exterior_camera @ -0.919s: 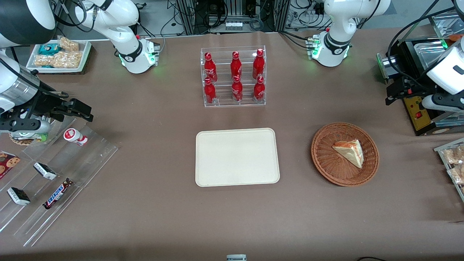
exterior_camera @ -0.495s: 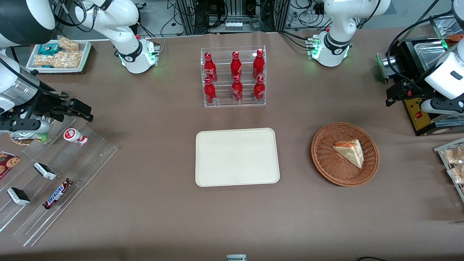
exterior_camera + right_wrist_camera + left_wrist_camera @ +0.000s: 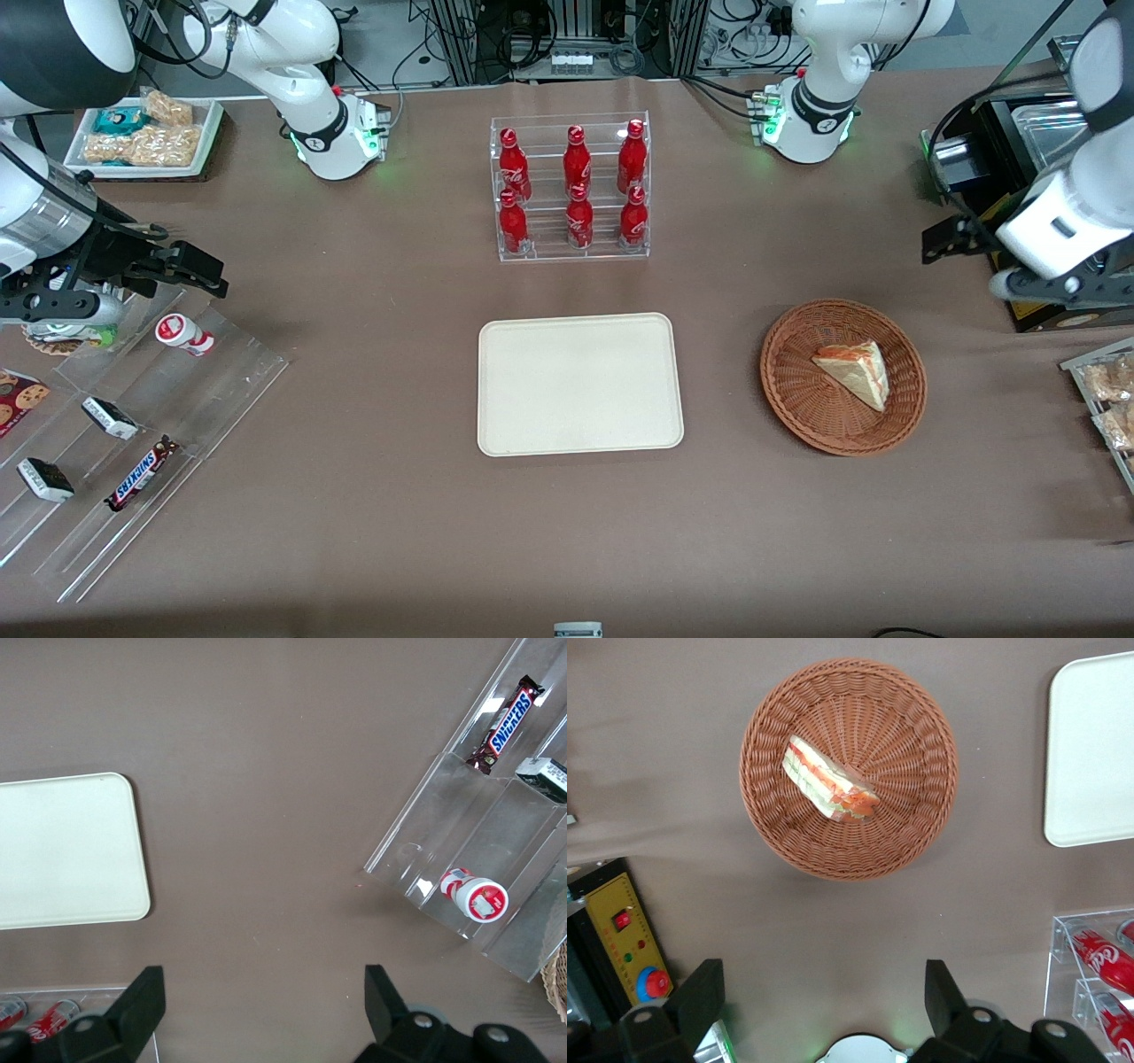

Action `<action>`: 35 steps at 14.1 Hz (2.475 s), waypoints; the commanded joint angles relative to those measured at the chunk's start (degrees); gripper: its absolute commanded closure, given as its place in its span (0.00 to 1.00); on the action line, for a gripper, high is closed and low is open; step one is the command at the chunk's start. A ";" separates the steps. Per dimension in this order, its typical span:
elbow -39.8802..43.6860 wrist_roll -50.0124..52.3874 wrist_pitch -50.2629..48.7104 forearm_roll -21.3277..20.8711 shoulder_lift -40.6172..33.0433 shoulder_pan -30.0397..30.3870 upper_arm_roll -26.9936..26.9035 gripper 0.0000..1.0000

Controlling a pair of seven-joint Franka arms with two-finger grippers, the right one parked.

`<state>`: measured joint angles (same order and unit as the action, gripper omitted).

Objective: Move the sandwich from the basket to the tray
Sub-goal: 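Move the open left gripper above the sandwich in the wicker basket, then lower the open left gripper and close it on the sandwich, then lift the sandwich and carry it with the left gripper over the tray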

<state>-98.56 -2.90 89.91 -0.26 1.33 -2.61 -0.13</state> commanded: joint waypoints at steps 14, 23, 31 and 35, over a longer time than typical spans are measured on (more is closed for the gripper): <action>-32.05 52.39 50.44 -0.70 5.25 0.15 0.05 0.00; -28.97 62.32 53.70 -0.44 12.73 0.24 -0.04 0.58; -6.16 60.82 26.39 -0.35 15.52 -3.35 0.75 0.89; 2.91 60.82 26.01 -0.35 22.20 -13.10 0.75 0.88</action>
<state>-101.87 57.85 116.76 -0.38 17.74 -10.88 1.08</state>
